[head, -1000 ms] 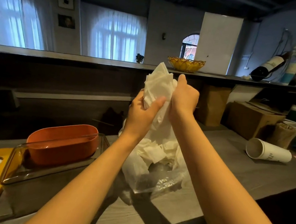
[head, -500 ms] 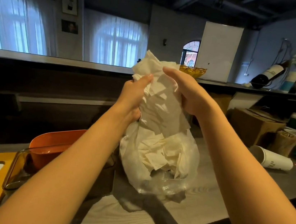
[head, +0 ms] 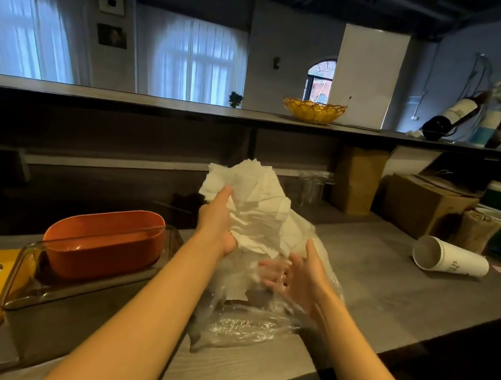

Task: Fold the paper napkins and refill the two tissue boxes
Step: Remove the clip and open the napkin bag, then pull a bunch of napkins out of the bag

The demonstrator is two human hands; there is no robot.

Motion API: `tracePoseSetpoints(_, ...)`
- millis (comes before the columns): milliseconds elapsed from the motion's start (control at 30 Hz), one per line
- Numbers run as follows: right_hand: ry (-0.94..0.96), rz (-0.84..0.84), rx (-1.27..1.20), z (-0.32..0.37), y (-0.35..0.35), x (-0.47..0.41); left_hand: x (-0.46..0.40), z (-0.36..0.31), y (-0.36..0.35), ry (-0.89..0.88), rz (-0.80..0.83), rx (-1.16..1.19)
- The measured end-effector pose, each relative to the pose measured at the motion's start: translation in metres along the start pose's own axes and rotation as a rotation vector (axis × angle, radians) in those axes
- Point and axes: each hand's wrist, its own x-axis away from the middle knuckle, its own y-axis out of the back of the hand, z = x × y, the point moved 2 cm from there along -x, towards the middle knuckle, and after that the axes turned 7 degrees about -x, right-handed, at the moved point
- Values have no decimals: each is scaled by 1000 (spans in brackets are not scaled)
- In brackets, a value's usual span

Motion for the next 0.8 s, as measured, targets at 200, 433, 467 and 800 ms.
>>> tracePoseSetpoints(200, 289, 12, -171, 12, -1, 13, -3, 50, 24, 13, -62, -18)
tracePoseSetpoints(433, 603, 99, 675, 31, -54, 5, 6, 58, 28, -99, -102, -56)
tracePoseSetpoints(467, 634, 91, 739, 24, -58, -4, 7, 59, 29, -98, -84, -60)
tracePoseSetpoints(800, 746, 30, 708, -5, -42, -35, -7, 70, 32, -177, 13, -130)
